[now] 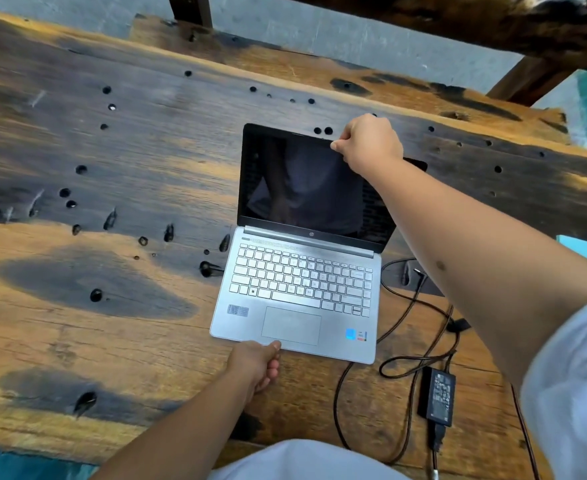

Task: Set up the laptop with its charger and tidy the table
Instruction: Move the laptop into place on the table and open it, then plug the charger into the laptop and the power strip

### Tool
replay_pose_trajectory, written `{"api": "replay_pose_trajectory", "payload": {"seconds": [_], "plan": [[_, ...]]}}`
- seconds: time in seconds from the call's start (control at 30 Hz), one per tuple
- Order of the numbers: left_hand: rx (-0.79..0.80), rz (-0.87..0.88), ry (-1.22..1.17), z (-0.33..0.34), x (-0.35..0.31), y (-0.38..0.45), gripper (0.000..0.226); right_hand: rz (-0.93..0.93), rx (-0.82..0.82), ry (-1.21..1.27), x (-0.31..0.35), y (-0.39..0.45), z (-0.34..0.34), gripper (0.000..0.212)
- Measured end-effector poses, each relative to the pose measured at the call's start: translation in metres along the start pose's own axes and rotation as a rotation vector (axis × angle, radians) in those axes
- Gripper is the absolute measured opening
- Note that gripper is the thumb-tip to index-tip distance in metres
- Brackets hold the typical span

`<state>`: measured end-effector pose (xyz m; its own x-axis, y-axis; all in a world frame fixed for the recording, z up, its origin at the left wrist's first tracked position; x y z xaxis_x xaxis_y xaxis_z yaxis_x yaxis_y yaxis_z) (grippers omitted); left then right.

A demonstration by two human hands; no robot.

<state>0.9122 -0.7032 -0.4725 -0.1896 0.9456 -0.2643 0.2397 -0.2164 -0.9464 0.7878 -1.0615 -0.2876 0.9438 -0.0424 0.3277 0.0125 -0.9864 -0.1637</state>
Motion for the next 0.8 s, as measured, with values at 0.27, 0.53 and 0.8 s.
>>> {"api": "replay_pose_trajectory", "payload": {"seconds": [0.27, 0.53, 0.8], "plan": [[-0.010, -0.017, 0.018, 0.000, -0.001, 0.001, 0.030, 0.047, -0.011, 0.048, -0.002, 0.021, 0.013, 0.021], [-0.018, 0.001, 0.019, -0.001, -0.001, -0.005, 0.029, 0.035, -0.021, 0.059, -0.006, 0.022, 0.019, 0.021], [0.022, 0.067, 0.144, -0.004, -0.007, -0.024, 0.033, -0.132, 0.088, 0.113, -0.025, -0.037, 0.030, 0.069]]}}
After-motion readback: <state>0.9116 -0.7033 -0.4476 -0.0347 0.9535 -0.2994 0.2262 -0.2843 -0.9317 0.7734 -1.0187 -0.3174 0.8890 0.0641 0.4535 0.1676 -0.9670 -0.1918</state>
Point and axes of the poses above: each hand's wrist, its own y-axis towards the middle knuckle, its own z-axis out of the palm, x = y × z, the point moved 3 cm from there along y, towards the middle knuckle, and after that the axes turned 5 degrees about -x, right-handed, at the moved point
